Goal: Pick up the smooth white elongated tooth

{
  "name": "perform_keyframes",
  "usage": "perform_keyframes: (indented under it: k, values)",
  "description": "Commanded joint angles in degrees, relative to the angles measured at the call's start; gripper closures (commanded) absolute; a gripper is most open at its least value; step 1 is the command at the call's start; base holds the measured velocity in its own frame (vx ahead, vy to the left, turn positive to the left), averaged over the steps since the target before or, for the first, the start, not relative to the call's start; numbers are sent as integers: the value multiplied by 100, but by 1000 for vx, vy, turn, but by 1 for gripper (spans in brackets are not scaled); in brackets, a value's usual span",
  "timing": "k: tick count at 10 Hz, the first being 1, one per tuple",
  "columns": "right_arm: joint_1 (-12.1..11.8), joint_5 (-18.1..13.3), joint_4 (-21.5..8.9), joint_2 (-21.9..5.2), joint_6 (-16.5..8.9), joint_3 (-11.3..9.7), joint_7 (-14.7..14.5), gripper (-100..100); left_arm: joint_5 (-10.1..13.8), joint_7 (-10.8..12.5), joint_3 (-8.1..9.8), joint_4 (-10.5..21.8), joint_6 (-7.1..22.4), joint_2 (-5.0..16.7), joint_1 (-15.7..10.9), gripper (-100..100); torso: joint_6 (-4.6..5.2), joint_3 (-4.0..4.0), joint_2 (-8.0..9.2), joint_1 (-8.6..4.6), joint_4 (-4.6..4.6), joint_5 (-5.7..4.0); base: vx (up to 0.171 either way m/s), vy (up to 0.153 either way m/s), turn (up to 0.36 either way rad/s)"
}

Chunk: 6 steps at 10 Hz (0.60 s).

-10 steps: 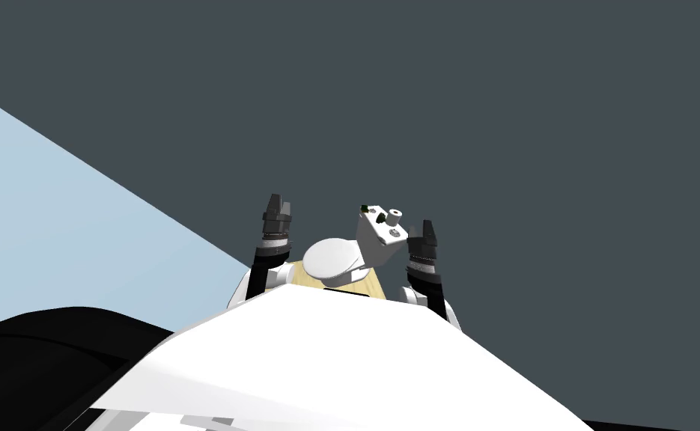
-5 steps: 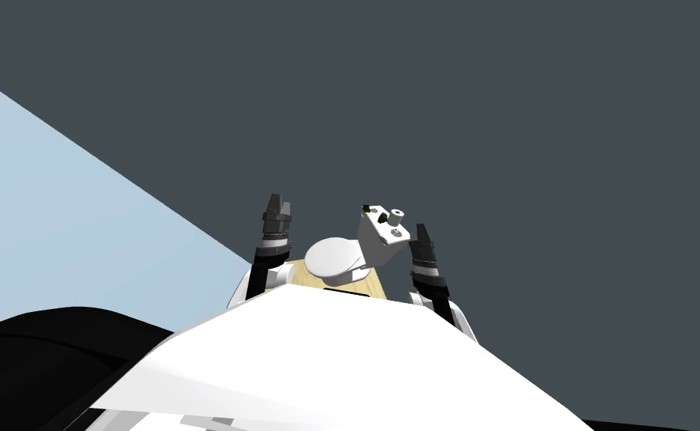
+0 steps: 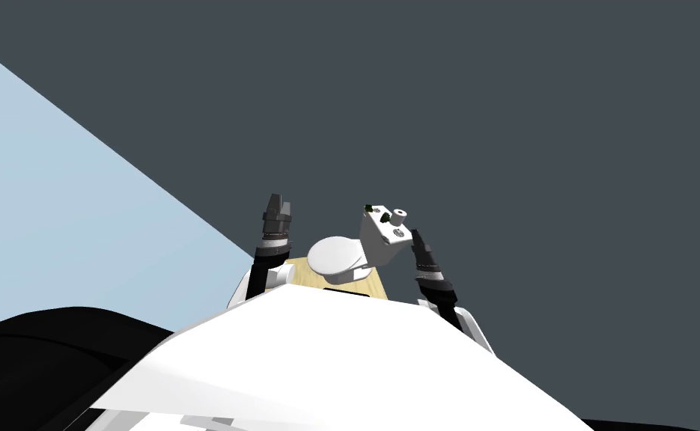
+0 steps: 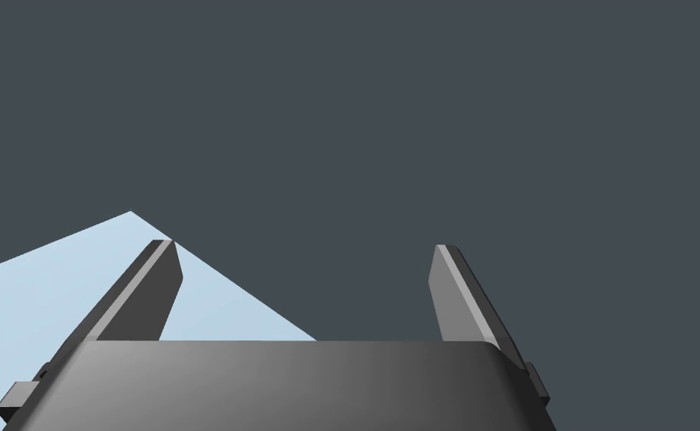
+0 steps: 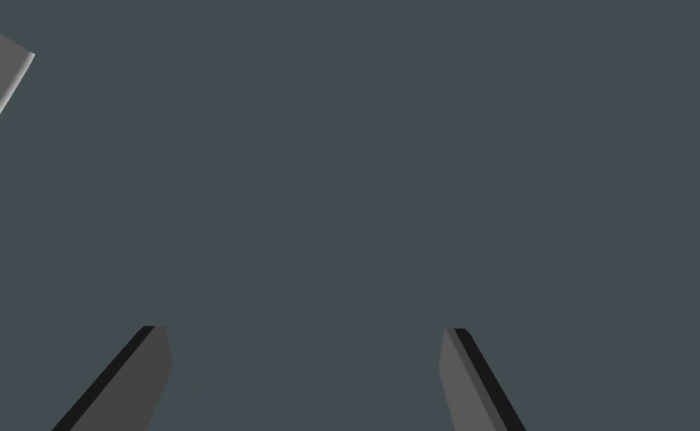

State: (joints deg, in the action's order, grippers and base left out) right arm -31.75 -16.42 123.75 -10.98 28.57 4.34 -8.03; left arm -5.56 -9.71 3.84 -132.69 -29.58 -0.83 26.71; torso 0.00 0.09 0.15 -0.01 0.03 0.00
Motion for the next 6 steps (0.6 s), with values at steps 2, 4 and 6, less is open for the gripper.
perform_keyframes:
  k: [2, 4, 6]
  values:
    - [-137, -402, -96, -140, -11, 226, -308, -100, 0, 0, 0, 0, 0, 0, 0, 0, 0, -1, -1, 0, 0, 0, -34, 4, 55]
    - [-220, -714, -188, -241, -14, 385, -542, -100, 0, 0, 0, 0, 0, 0, 0, 0, 0, -1, -1, 1, 0, 0, -31, 7, 53]
    - [-287, -1027, -291, -359, -17, 517, -780, -100, 0, 0, 0, 0, 0, 0, 0, 0, 0, -2, -3, 3, -1, 0, -26, 12, 55]
